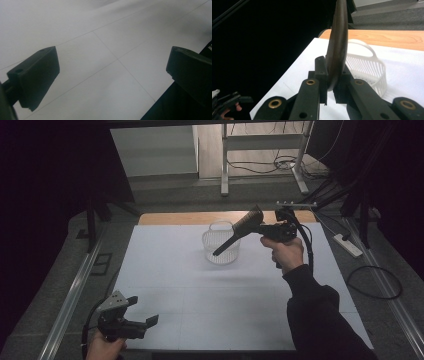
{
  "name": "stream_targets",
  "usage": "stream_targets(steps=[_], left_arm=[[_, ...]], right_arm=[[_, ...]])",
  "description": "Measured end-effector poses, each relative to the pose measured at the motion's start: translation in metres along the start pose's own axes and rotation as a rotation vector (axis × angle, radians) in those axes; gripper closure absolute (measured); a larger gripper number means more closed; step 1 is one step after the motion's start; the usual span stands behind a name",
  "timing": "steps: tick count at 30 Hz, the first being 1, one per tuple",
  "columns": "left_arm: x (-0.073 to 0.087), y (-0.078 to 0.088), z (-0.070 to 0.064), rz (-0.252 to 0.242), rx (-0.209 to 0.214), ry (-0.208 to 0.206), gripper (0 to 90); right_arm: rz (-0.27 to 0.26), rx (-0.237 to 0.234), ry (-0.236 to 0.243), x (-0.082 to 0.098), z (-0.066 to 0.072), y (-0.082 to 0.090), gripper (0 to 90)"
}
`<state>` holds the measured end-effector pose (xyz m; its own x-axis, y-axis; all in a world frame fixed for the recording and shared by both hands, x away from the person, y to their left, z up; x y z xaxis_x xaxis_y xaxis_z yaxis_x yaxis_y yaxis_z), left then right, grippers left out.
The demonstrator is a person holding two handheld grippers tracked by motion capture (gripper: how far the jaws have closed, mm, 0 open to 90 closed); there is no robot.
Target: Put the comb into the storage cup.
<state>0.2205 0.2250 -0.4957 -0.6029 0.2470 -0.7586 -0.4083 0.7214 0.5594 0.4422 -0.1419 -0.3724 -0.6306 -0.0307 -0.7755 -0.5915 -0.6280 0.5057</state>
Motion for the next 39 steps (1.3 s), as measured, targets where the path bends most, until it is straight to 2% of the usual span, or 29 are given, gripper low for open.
stream_targets(steps=[11,17,26,39], left_arm=[[0.006,0.012,0.002,0.004,-0.046,0.024,0.0],[0.007,0.013,0.003,0.013,-0.048,0.031,0.1],[0.008,0.011,0.003,0.023,-0.045,0.031,1.2],[0.008,0.012,0.003,0.019,-0.040,0.035,1.2]], right_arm=[[-0.015,0.035,-0.016,-0.010,-0.007,-0.009,83.5],[-0.026,0.046,-0.028,-0.016,-0.009,-0.013,83.5],[-0.038,0.076,-0.018,-0.025,-0.010,-0.020,83.5],[-0.032,0.106,-0.024,-0.024,-0.016,-0.035,83.5]])
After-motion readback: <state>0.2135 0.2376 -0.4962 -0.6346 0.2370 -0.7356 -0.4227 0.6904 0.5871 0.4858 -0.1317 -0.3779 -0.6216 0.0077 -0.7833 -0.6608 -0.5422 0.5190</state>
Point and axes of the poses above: each handheld gripper's, and its own axes: y roughly backward along the jaws, x roughly out of its underside, z roughly to its left, the point moved 5 cm from there along -y, roughly forward along the jaws, and after that the axes turned 13 degrees about x, right-handed, at the moved point
